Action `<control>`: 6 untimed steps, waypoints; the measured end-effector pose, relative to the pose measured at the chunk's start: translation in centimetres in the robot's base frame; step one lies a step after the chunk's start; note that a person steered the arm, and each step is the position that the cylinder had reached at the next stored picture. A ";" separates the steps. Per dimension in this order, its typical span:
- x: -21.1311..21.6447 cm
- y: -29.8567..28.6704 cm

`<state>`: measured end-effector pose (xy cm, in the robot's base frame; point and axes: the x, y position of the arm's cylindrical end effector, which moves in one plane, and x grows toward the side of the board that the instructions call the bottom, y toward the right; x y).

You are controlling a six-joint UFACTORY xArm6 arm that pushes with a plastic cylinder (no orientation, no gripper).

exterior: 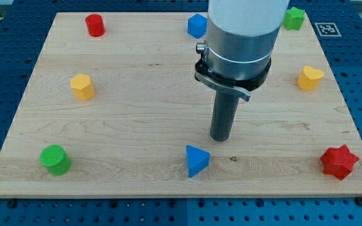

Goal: Point your arm towards bottom left

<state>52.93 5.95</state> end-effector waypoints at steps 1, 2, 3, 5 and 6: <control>0.0 0.0; -0.4 0.0; -1.3 0.0; -1.5 3.4; -2.2 6.2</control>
